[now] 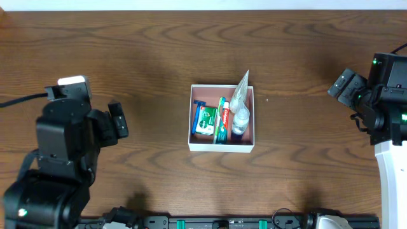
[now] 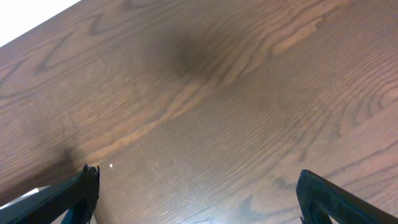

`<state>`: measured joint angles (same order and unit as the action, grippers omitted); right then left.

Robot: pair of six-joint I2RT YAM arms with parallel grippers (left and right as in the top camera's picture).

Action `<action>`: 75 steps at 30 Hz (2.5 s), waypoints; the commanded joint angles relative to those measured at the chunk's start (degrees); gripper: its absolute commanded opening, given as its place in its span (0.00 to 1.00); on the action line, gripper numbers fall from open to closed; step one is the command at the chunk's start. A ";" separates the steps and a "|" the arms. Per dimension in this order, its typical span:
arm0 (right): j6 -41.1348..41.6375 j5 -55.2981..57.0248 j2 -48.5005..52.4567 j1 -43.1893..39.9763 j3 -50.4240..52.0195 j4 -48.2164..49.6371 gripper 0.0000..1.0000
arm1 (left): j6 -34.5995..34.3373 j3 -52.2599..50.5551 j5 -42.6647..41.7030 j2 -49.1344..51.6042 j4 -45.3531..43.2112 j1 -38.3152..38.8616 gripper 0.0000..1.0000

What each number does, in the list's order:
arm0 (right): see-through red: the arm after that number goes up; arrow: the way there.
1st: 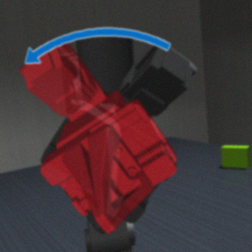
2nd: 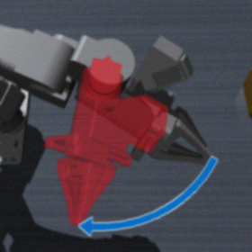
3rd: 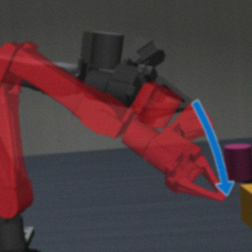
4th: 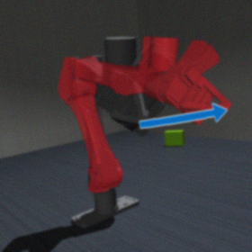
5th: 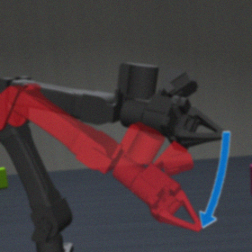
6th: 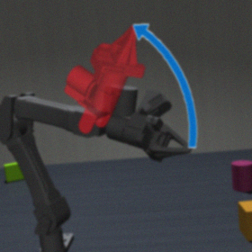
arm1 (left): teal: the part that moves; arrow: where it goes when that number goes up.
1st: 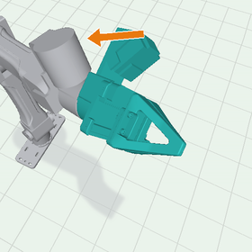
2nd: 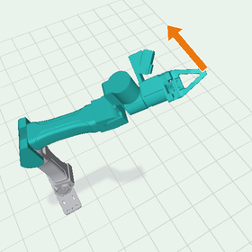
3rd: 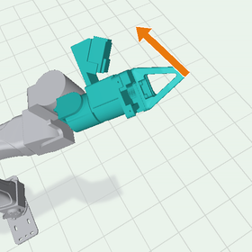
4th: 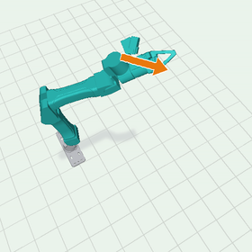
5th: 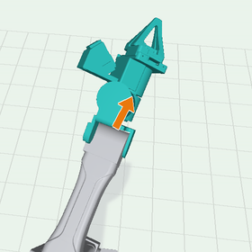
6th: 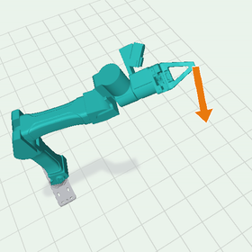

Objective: Pack container

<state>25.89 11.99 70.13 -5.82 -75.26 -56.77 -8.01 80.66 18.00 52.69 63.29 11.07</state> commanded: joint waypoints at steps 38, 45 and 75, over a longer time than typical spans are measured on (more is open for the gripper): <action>-0.24 0.17 0.07 -0.37 -0.42 -0.02 0.99 | 8.20 -71.80 -17.59 -50.51 -26.18 -12.66 0.98; -0.24 0.17 0.07 -0.37 -0.42 -0.02 0.99 | 8.20 -71.82 -17.59 -51.23 -26.23 -12.66 0.98; -0.24 0.17 -0.17 -0.37 -0.42 -2.91 0.99 | 8.20 -71.82 -17.59 -51.21 -26.23 -12.66 0.98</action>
<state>25.89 11.99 70.13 -5.82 -75.26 -58.28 -0.12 9.52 0.38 1.67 36.88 -1.34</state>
